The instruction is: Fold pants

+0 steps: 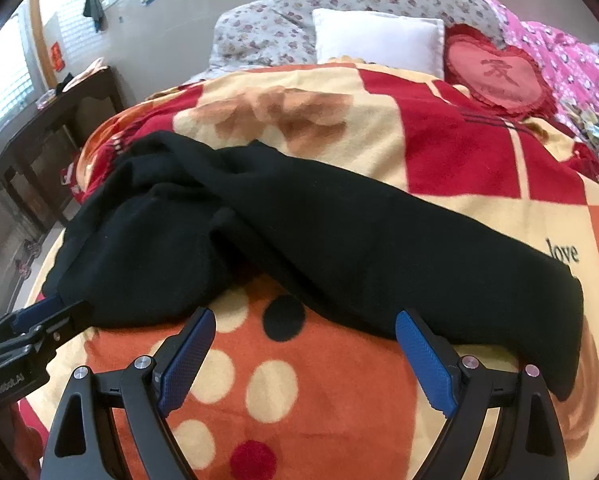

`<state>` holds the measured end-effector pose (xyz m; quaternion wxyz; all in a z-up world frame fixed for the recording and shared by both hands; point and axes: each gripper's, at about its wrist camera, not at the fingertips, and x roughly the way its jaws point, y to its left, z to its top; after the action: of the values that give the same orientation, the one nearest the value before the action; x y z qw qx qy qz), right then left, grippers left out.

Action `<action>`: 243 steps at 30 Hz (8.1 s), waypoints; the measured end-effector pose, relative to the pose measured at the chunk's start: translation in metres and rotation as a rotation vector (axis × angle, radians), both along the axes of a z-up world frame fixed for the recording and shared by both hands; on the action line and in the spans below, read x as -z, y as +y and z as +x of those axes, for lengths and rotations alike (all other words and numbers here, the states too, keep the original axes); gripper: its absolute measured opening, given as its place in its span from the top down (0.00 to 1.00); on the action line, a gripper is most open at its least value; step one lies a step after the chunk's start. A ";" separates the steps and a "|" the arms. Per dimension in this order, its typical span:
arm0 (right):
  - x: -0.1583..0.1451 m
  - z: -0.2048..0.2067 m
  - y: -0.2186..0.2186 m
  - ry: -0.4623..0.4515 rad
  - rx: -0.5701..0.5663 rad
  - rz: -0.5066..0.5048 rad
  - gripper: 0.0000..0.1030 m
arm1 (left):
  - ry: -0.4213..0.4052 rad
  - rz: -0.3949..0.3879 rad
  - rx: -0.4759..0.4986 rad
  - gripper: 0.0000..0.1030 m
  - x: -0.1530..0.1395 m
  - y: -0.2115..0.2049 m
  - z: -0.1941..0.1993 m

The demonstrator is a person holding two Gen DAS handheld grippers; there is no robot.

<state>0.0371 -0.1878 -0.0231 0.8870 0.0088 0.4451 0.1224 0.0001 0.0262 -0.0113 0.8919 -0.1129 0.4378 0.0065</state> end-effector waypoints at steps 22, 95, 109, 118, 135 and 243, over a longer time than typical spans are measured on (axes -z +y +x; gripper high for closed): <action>-0.019 0.113 0.032 -0.116 -0.202 0.024 0.82 | 0.134 -0.106 -0.180 0.33 0.025 0.076 0.010; 0.017 0.057 -0.084 -0.051 -0.177 -0.077 0.91 | 0.121 0.036 -0.139 0.19 0.033 0.042 0.037; -0.047 0.196 -0.102 -0.271 0.104 -0.226 0.94 | 0.126 0.047 -0.138 0.17 0.034 0.041 0.039; -0.046 0.117 -0.158 -0.201 0.113 -0.044 0.61 | 0.123 0.030 -0.133 0.16 0.034 0.043 0.037; 0.031 0.009 -0.181 -0.015 0.146 0.051 0.91 | 0.100 -0.086 -0.097 0.86 0.026 0.043 0.045; 0.012 -0.074 -0.057 0.031 -0.490 -0.158 0.95 | 0.082 -0.357 -0.112 0.34 -0.007 0.104 0.000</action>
<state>-0.0366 -0.2446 -0.0352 0.8218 -0.1668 0.4557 0.2985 0.0005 0.1304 -0.0044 0.8374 -0.2931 0.4610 -0.0168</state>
